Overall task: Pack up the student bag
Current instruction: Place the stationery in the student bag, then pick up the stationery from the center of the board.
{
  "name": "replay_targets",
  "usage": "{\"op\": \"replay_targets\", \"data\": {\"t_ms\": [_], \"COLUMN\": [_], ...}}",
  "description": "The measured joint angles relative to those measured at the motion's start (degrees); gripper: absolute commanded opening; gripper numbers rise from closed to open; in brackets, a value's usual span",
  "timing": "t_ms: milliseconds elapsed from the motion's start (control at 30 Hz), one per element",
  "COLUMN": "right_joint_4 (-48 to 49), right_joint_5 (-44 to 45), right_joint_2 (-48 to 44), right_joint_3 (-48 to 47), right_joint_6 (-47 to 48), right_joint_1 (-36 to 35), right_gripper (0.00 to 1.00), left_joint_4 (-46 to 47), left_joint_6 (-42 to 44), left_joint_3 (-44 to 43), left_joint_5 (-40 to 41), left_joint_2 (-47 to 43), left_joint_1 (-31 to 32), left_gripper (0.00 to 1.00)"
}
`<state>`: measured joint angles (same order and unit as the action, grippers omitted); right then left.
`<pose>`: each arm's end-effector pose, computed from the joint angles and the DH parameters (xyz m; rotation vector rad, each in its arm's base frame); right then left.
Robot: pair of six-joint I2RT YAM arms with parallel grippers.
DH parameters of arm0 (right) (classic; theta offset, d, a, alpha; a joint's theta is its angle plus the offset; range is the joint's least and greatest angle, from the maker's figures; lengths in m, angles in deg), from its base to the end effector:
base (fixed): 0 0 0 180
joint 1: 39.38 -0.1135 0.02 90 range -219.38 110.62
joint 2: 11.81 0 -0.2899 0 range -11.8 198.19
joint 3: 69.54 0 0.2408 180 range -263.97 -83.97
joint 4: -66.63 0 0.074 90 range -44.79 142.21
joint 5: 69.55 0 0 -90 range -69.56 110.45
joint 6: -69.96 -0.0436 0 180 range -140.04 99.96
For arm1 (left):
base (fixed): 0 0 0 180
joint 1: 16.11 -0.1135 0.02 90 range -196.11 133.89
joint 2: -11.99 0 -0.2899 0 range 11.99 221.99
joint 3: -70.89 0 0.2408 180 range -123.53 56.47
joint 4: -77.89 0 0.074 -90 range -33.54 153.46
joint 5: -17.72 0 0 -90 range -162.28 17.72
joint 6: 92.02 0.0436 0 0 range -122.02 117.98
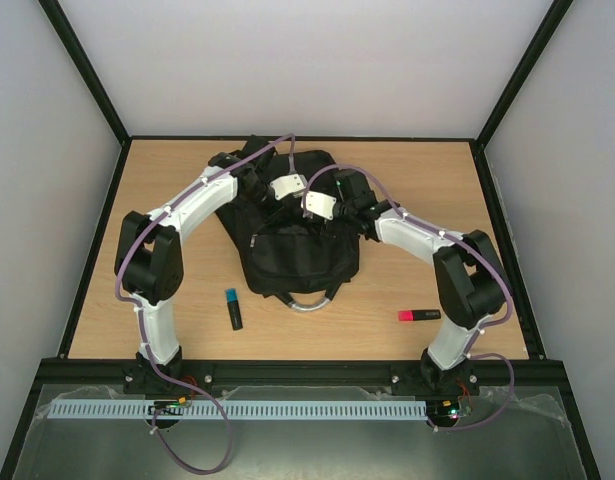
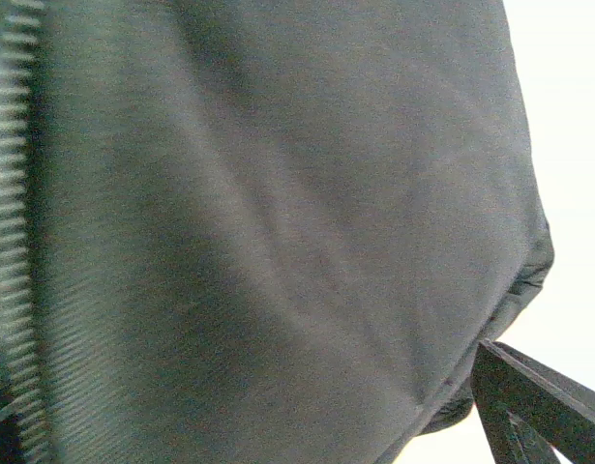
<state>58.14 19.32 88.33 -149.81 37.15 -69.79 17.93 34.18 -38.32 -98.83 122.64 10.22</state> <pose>0.3454 0.2037 0.2612 -1.4460 1.4902 -0.2670 0.3651 -0.2024 0.2795 1.4582 2.1054 -0.5448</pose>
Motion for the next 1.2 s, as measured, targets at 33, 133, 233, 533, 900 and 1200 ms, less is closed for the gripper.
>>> {"op": "replay_targets", "data": {"t_ms": [33, 133, 233, 533, 900, 1200], "right_joint_4": [-1.51, -8.24, -14.86, -31.01, -52.50, -62.23], "right_joint_5": [-1.09, -4.81, -8.46, -16.70, -13.88, -1.97], "right_joint_2": [-0.44, -2.32, -4.79, -17.68, -19.41, -26.16], "right_joint_3": [-0.09, -0.96, -2.12, -0.74, 1.90, 12.92], "right_joint_6": [-0.04, -0.83, -1.62, -5.84, 0.57, 9.57], "right_joint_1": [0.00, 0.02, 0.02, 1.20, 17.94, 26.60], "right_gripper": [0.99, 0.99, 0.99, 0.99, 0.91, 0.83], "left_joint_4": [0.00, 0.00, 0.02, 0.00, 0.04, 0.04], "left_joint_6": [-0.02, -0.09, -0.24, -0.52, -1.42, -2.40], "left_joint_3": [0.00, 0.00, 0.00, 0.00, 0.00, -0.04], "left_joint_5": [0.02, -0.02, -0.09, -0.13, -0.37, -0.85], "left_joint_2": [0.00, 0.00, 0.00, 0.00, 0.00, 0.00], "left_joint_1": [0.00, 0.00, 0.00, 0.00, 0.00, 0.00], "left_gripper": [0.02, 0.02, 0.02, 0.02, 0.02, 0.02]}}
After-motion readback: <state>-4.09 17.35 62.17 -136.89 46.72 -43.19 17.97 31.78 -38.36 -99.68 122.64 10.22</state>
